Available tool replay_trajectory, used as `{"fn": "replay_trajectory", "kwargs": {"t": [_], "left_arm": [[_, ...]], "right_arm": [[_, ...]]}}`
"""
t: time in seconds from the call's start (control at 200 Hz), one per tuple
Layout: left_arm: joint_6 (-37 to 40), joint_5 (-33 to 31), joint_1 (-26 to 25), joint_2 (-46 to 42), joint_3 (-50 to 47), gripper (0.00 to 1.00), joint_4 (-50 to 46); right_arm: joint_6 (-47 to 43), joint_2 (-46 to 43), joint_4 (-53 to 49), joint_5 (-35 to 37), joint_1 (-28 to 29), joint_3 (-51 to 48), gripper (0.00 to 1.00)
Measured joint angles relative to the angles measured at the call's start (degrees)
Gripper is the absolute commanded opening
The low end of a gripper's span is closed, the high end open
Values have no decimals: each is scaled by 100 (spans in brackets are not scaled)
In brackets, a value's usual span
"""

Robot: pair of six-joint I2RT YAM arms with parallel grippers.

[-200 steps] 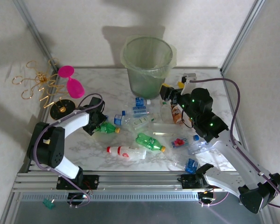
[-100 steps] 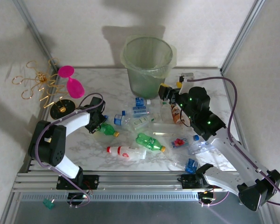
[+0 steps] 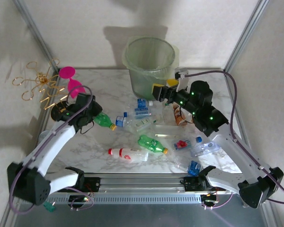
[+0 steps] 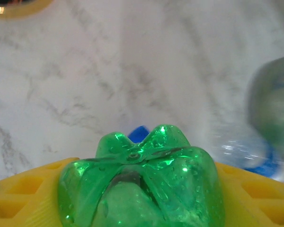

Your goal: Put the plastic bottles in the bin

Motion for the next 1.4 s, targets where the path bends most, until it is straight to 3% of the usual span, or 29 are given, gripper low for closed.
{"fn": "replay_trajectory", "kwargs": {"t": [0.24, 0.491, 0.776, 1.171, 1.397], "left_arm": [[1005, 1071, -291, -1534, 96, 54, 1091], [1683, 2044, -1119, -1473, 160, 55, 1921], [1919, 2417, -1259, -1681, 160, 54, 2350], [1917, 2603, -1377, -1792, 157, 53, 2728], [1963, 2662, -1436, -1888, 72, 53, 2868]], "right_arm": [[157, 911, -74, -1250, 387, 251, 85], [605, 1478, 199, -2883, 739, 299, 96], [1556, 1499, 1692, -4478, 741, -42, 99], [2389, 2124, 2791, -5056, 1261, -59, 98], [3086, 2288, 3689, -5230, 1266, -59, 79]]}}
